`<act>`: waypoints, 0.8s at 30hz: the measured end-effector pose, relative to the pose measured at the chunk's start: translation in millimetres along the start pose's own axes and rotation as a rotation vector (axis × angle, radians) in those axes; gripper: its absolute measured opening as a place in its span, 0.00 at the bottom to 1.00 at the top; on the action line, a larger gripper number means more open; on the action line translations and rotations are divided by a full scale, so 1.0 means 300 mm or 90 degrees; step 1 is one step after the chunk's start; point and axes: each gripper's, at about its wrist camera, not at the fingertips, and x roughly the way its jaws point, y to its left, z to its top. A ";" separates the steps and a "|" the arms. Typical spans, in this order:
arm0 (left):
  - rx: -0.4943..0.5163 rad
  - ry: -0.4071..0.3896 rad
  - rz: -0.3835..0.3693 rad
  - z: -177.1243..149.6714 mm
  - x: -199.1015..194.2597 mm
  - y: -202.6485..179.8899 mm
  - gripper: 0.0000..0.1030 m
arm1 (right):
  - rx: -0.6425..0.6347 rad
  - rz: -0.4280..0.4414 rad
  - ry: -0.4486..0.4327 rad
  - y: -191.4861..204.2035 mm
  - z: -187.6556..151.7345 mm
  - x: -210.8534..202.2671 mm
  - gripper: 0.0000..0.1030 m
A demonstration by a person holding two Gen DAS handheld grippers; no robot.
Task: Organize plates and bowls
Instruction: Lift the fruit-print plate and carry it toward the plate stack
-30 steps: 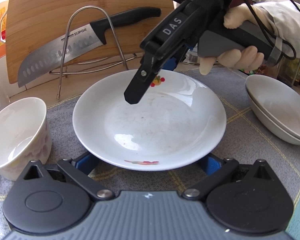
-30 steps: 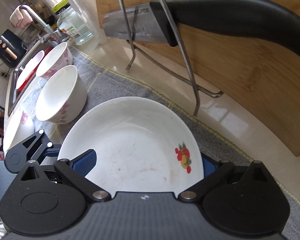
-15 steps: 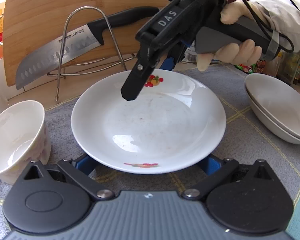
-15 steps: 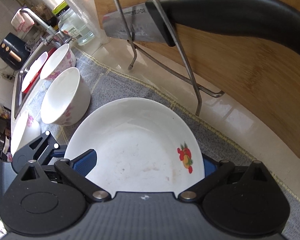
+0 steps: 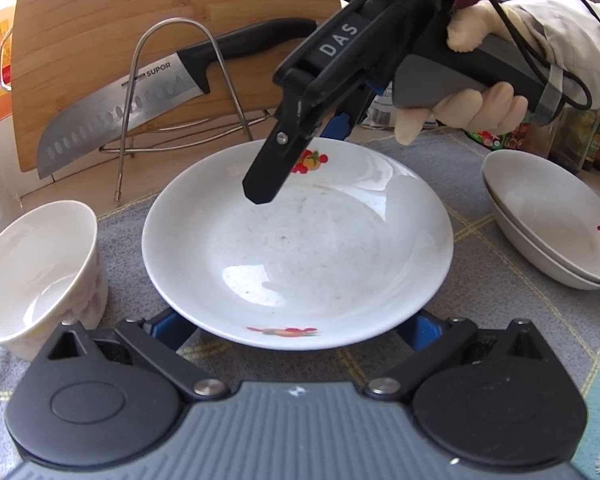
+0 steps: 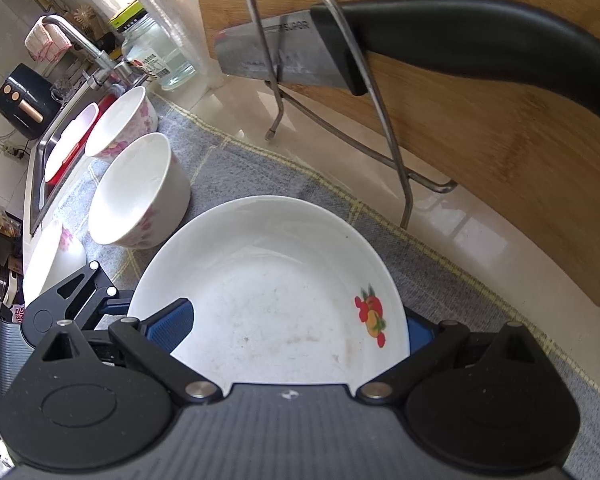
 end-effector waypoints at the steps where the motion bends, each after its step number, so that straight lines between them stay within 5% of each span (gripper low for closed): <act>1: -0.001 0.000 -0.001 0.001 -0.007 -0.002 1.00 | -0.001 0.000 0.000 0.006 -0.004 -0.003 1.00; 24: -0.014 0.012 0.010 -0.026 -0.205 -0.084 1.00 | 0.006 0.014 -0.023 0.194 -0.190 -0.108 1.00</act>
